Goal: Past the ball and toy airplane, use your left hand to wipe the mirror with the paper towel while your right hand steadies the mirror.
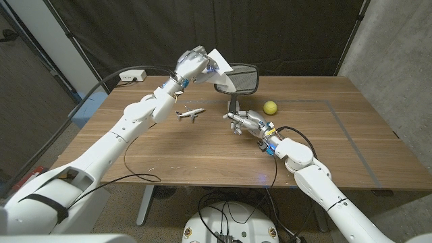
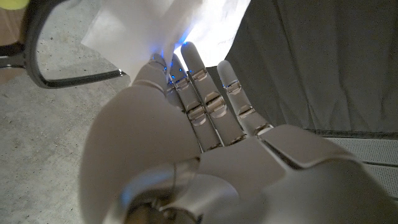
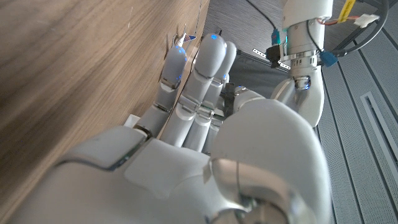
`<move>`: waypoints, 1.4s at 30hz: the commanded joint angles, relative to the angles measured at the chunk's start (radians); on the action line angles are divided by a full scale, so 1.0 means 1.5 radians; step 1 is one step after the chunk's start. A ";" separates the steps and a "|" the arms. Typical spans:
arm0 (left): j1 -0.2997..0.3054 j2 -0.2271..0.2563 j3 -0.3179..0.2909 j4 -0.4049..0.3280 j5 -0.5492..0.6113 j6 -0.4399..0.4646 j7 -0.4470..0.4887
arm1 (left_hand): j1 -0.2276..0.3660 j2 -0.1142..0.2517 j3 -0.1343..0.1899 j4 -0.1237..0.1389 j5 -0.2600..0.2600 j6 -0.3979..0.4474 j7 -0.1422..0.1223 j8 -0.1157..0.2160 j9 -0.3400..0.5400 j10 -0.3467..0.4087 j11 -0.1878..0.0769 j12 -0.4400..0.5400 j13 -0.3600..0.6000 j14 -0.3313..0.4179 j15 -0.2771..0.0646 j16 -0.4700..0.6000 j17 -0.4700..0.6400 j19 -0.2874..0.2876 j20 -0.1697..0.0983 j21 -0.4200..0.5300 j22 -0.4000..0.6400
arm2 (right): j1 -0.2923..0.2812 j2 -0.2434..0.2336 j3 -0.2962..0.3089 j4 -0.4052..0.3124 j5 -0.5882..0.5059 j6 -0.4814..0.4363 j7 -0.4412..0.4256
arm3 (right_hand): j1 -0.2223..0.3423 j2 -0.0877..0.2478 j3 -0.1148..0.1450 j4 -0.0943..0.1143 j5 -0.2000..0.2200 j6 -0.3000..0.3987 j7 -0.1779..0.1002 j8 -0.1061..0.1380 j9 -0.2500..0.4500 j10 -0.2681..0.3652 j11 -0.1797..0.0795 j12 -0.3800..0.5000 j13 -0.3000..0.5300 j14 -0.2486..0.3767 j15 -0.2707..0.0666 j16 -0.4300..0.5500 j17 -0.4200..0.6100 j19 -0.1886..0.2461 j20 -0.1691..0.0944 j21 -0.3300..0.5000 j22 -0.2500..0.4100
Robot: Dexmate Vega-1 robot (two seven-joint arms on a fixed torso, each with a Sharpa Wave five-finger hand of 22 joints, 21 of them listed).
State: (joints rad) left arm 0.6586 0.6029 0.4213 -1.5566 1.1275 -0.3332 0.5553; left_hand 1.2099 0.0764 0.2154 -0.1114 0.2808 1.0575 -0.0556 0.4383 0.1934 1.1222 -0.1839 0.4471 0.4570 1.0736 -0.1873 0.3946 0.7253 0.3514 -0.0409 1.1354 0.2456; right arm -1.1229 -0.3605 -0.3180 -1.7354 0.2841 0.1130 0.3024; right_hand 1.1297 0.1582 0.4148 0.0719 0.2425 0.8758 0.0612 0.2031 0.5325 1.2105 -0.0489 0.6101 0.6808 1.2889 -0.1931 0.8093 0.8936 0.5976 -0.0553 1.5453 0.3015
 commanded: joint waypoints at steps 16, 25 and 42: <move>0.113 0.067 -0.132 -0.197 -0.174 -0.065 -0.480 | 0.002 0.000 0.004 0.004 0.001 -0.001 0.000 -0.003 0.002 0.012 -0.013 -0.007 0.006 0.004 -0.029 -0.008 0.005 -0.007 -0.032 0.004 -0.005 | 0.062 -0.011 -0.018 0.003 0.016 -0.125 0.067 | 0.018 0.017 -0.004 -0.002 0.004 0.115 -0.041 0.001 0.001 0.066 -0.062 0.004 0.004 -0.020 -0.023 0.000 -0.001 0.007 -0.101 0.006 -0.001; 0.122 0.073 -0.137 -0.217 -0.187 -0.067 -0.586 | 0.003 0.001 0.004 0.005 0.000 -0.002 -0.003 -0.005 0.003 0.014 -0.014 -0.010 0.007 0.005 -0.030 -0.011 0.005 -0.007 -0.034 0.007 -0.007 | 0.088 -0.029 -0.037 0.006 0.013 -0.166 0.115 | 0.020 0.016 -0.005 -0.002 0.003 0.116 -0.041 0.000 -0.001 0.068 -0.062 0.004 0.003 -0.016 -0.023 0.001 -0.004 0.010 -0.101 0.005 -0.004; 0.126 0.073 -0.130 -0.252 -0.175 -0.034 -0.732 | 0.004 0.003 0.006 0.006 -0.004 -0.001 -0.001 -0.007 0.003 0.020 -0.014 -0.015 0.009 0.014 -0.029 -0.015 0.008 -0.006 -0.035 0.014 -0.011 | 0.107 -0.022 -0.035 0.020 0.031 -0.235 0.141 | 0.032 0.021 -0.002 -0.008 0.003 0.121 -0.032 -0.001 -0.008 0.075 -0.061 0.001 -0.005 -0.005 -0.023 -0.006 -0.022 0.031 -0.104 0.009 -0.008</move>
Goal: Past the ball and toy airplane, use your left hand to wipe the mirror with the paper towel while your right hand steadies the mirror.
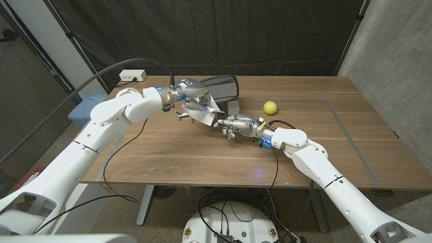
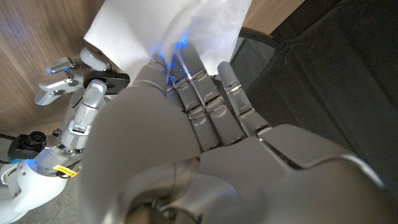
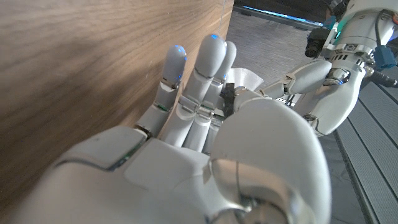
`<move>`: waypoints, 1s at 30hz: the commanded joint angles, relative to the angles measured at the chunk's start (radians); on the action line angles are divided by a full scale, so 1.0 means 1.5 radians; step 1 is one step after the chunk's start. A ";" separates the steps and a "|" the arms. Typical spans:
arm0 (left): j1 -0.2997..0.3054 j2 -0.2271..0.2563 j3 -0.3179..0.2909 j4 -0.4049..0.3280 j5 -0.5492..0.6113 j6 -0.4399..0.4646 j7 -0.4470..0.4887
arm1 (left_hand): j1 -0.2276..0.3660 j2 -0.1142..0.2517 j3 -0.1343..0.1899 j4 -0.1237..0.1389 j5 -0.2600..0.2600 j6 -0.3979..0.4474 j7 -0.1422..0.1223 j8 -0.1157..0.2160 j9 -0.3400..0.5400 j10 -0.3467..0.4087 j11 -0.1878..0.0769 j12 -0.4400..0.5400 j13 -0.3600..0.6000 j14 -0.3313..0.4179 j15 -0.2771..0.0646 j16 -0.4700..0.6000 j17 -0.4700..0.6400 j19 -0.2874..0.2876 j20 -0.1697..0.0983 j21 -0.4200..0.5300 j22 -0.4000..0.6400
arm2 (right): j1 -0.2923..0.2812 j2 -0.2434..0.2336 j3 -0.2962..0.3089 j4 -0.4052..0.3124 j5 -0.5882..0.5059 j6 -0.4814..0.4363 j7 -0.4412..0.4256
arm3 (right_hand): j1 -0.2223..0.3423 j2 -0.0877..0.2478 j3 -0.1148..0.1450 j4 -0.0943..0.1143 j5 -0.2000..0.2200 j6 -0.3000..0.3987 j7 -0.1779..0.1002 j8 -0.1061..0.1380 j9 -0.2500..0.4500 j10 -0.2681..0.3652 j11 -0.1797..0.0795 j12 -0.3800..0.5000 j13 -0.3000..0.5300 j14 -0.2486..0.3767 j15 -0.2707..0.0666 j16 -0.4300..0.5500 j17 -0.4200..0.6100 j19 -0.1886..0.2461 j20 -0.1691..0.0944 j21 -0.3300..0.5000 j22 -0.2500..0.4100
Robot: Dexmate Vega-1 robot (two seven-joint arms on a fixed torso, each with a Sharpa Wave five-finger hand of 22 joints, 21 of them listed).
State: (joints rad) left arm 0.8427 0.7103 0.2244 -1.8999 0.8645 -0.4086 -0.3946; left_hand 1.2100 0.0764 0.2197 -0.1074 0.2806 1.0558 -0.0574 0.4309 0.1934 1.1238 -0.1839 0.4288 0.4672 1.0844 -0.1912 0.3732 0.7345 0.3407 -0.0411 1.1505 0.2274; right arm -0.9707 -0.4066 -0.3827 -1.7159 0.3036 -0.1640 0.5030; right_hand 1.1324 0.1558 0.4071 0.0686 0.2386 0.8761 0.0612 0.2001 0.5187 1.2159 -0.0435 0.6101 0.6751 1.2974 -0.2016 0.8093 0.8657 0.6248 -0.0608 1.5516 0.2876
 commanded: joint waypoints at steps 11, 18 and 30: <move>0.030 0.011 -0.011 -0.029 0.001 0.007 -0.108 | 0.004 0.003 0.003 0.003 -0.006 -0.001 0.000 -0.004 0.003 0.020 -0.014 -0.006 0.003 0.007 -0.027 -0.005 0.002 0.000 -0.035 0.007 -0.001 | -0.037 0.034 0.036 -0.051 0.003 -0.129 -0.118 | 0.039 0.019 0.005 -0.012 0.004 0.134 -0.024 0.007 0.003 0.084 -0.060 0.002 -0.006 0.008 -0.018 -0.004 -0.011 0.026 -0.099 0.003 -0.005; 0.047 0.019 -0.015 -0.030 0.002 0.001 -0.115 | 0.004 0.003 0.004 0.003 -0.007 0.000 0.000 -0.004 0.003 0.020 -0.014 -0.008 0.004 0.007 -0.027 -0.007 0.002 0.000 -0.037 0.008 -0.002 | -0.031 0.039 0.037 -0.065 0.009 -0.203 -0.142 | 0.041 0.018 0.006 -0.013 0.004 0.137 -0.022 0.006 0.001 0.087 -0.058 0.002 -0.007 0.014 -0.017 -0.006 -0.016 0.033 -0.099 0.002 -0.008; 0.042 0.029 -0.004 -0.027 -0.001 0.009 -0.176 | 0.004 0.002 0.004 0.003 -0.010 -0.003 0.000 -0.007 0.004 0.019 -0.013 -0.012 0.005 0.006 -0.027 -0.011 0.003 -0.005 -0.037 0.010 -0.004 | -0.016 0.045 0.041 -0.076 0.026 -0.287 -0.151 | 0.048 0.018 0.008 -0.018 0.004 0.145 -0.013 0.004 -0.004 0.093 -0.056 0.001 -0.014 0.028 -0.017 -0.007 -0.024 0.047 -0.100 0.003 -0.013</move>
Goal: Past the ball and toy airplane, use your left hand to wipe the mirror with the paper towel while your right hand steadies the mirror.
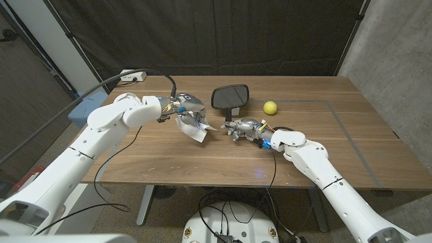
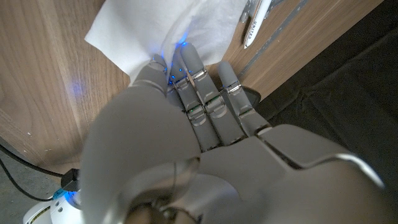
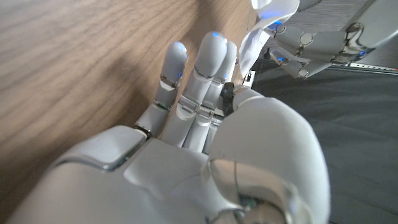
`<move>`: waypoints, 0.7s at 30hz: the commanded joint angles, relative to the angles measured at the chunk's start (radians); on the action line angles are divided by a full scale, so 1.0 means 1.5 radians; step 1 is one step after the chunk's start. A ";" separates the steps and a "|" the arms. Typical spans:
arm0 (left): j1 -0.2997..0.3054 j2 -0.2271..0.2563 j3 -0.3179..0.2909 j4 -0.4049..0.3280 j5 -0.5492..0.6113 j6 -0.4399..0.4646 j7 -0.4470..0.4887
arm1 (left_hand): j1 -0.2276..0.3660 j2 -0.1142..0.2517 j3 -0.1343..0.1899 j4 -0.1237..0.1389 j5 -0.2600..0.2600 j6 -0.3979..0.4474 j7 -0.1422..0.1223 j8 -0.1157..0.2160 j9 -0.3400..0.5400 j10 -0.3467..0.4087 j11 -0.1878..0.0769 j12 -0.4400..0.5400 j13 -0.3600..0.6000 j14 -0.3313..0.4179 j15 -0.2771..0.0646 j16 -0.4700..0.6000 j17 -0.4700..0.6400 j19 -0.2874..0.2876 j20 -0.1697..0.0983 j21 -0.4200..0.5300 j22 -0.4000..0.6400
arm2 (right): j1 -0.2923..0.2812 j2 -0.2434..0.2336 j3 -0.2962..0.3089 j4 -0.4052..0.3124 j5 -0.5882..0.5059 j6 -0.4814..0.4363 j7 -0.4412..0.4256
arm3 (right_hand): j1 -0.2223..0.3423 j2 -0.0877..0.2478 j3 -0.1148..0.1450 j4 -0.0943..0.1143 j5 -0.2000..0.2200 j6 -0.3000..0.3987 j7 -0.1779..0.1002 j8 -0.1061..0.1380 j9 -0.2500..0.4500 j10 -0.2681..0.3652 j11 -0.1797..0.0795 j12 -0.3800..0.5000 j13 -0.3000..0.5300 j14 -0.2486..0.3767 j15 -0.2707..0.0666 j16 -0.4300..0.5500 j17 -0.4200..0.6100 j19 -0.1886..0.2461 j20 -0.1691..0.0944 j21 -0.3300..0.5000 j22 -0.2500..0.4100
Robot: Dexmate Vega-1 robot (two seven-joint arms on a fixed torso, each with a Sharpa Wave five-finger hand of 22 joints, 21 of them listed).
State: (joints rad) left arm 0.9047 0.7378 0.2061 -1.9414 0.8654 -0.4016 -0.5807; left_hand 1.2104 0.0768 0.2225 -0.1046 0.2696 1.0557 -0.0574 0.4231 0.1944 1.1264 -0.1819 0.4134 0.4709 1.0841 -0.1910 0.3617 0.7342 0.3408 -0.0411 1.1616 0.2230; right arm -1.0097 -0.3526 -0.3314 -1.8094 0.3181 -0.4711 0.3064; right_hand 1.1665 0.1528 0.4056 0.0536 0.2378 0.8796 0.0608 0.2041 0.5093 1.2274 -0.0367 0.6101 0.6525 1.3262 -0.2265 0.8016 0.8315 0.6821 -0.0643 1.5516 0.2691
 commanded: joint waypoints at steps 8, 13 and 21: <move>-0.019 0.013 0.026 -0.005 0.016 0.021 -0.107 | -0.023 -0.011 -0.007 0.017 -0.012 -0.068 -0.015 -0.033 0.007 -0.040 -0.013 -0.072 -0.036 -0.051 -0.027 -0.067 -0.026 -0.080 -0.016 -0.035 -0.023 | 0.015 0.019 0.017 -0.010 0.035 -0.107 -0.017 | 0.033 0.021 0.013 -0.013 0.005 0.144 -0.006 -0.001 -0.002 0.090 -0.061 -0.001 -0.004 0.019 -0.001 -0.001 -0.007 0.024 -0.098 0.003 -0.006; -0.027 0.012 0.032 -0.011 0.024 0.029 -0.134 | -0.087 -0.067 -0.050 0.049 -0.002 -0.144 -0.037 -0.088 0.000 -0.111 -0.012 -0.136 -0.062 -0.118 -0.023 -0.114 -0.071 -0.126 0.003 -0.088 -0.029 | 0.024 0.022 0.022 0.000 0.050 -0.130 -0.009 | 0.035 0.020 0.015 -0.014 0.005 0.144 -0.002 -0.002 -0.003 0.090 -0.061 0.000 -0.003 0.023 0.000 -0.001 -0.008 0.029 -0.098 0.001 -0.010; -0.014 0.008 0.004 -0.015 0.016 0.020 -0.085 | -0.207 -0.100 -0.148 0.134 0.051 -0.269 -0.045 -0.152 0.007 -0.375 0.037 -0.160 -0.125 -0.404 0.026 -0.123 -0.189 -0.197 0.060 -0.183 -0.028 | 0.032 0.032 0.042 0.029 0.090 -0.155 0.020 | 0.042 0.021 0.033 -0.016 0.007 0.129 0.018 -0.011 -0.021 0.087 -0.034 -0.023 -0.036 0.020 0.000 -0.020 -0.034 0.040 -0.097 -0.010 -0.027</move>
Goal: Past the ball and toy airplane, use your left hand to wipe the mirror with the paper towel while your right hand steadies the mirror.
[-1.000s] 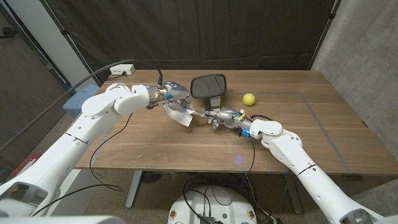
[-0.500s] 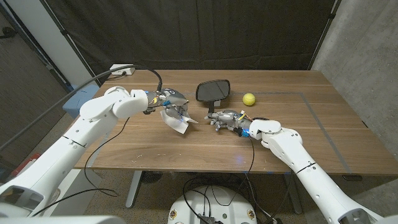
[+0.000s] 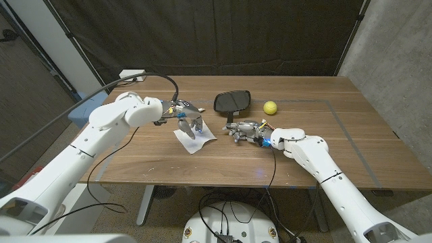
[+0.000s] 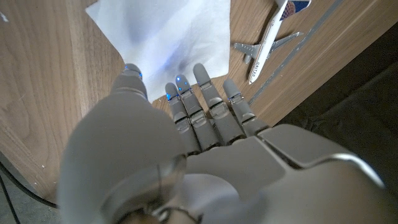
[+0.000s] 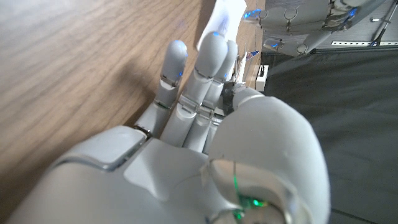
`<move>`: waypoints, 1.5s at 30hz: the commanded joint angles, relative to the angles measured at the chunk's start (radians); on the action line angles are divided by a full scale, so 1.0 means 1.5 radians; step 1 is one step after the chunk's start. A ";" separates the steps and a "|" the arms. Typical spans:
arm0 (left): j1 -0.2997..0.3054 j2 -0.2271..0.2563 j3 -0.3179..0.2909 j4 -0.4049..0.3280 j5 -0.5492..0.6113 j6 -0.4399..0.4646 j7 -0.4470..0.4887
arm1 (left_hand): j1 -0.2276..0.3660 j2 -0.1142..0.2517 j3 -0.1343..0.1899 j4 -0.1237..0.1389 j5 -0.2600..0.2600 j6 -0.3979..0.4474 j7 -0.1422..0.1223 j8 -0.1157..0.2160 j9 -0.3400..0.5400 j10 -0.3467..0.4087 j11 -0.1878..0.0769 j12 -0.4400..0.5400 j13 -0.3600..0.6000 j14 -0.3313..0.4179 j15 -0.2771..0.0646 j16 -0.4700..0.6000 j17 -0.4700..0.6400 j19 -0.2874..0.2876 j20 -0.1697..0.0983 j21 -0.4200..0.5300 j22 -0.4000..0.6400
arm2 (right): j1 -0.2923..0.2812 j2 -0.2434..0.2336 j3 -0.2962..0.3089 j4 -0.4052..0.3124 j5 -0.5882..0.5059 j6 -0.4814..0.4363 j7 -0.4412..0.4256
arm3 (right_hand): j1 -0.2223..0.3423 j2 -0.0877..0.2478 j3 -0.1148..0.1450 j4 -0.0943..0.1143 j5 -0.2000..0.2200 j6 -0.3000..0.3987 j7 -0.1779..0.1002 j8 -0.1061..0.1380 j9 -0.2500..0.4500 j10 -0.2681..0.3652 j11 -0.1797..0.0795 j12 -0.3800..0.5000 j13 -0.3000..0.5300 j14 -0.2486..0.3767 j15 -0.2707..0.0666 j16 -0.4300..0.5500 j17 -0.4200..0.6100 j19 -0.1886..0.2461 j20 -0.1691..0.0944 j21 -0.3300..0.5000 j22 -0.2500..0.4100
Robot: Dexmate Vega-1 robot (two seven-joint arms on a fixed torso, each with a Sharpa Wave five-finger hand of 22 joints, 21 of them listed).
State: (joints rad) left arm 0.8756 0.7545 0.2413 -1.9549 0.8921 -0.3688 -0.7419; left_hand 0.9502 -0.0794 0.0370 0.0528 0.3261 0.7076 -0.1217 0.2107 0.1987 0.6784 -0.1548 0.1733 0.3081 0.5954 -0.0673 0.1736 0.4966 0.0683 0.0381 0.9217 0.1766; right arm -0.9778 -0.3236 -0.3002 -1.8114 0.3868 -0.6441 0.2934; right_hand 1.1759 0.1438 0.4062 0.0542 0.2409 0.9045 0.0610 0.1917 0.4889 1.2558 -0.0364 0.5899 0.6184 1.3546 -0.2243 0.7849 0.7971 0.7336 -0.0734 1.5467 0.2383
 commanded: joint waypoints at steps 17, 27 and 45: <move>0.039 -0.002 -0.055 -0.011 0.024 -0.043 0.145 | -0.018 0.024 -0.023 0.029 0.020 -0.007 0.001 0.004 0.003 -0.070 0.009 0.013 -0.029 -0.076 -0.072 0.014 -0.052 -0.002 0.007 -0.031 0.002 | -0.042 0.074 0.104 0.068 0.130 0.033 0.048 | -0.414 -0.077 -0.076 0.089 -0.046 -0.056 0.095 -0.006 -0.145 -0.077 0.110 -0.172 -0.123 -0.097 0.066 -0.147 -0.171 -0.059 -0.012 -0.068 -0.018; 0.049 -0.005 -0.070 -0.012 0.027 -0.052 0.179 | -0.008 0.028 -0.023 0.026 0.022 -0.002 0.000 0.006 0.003 -0.070 0.008 0.014 -0.034 -0.078 -0.072 0.015 -0.059 0.002 0.005 -0.034 0.002 | -0.050 0.076 0.117 0.069 0.148 0.038 0.052 | -0.638 -0.146 -0.188 0.063 0.002 -0.190 0.097 -0.004 -0.187 -0.245 0.165 -0.269 -0.178 -0.273 0.174 -0.239 -0.292 -0.082 0.060 -0.197 -0.049; 0.066 -0.008 -0.091 -0.016 0.034 -0.054 0.213 | -0.004 0.031 -0.028 0.027 0.024 -0.003 -0.001 0.005 0.002 -0.073 0.007 0.014 -0.040 -0.088 -0.068 0.015 -0.072 0.006 0.002 -0.041 0.002 | -0.093 0.096 0.156 0.028 0.166 0.086 0.012 | -0.617 -0.080 -0.237 0.026 0.004 -0.522 0.078 -0.005 -0.195 -0.728 0.170 -0.272 -0.283 -0.766 0.283 -0.405 -0.402 -0.379 0.137 -0.606 -0.040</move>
State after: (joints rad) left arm 0.9598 0.7441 0.1213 -1.9759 0.9371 -0.4454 -0.4515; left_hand 0.9499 -0.0337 0.0006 0.0950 0.3551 0.6969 -0.1230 0.2148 0.1998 0.5680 -0.1394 0.1857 0.2460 0.4672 -0.0499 0.1895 0.3893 0.0680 0.0464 0.8613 0.1768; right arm -1.0757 -0.2006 -0.1046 -1.7315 0.6185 -0.5660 0.3515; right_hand 0.2518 0.0073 0.0652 0.0949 0.2543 0.1923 0.1390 0.1812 0.1952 0.2719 0.2193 0.1879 0.1949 0.3036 0.1952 0.1810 0.1952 0.2515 0.1136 0.7000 0.1749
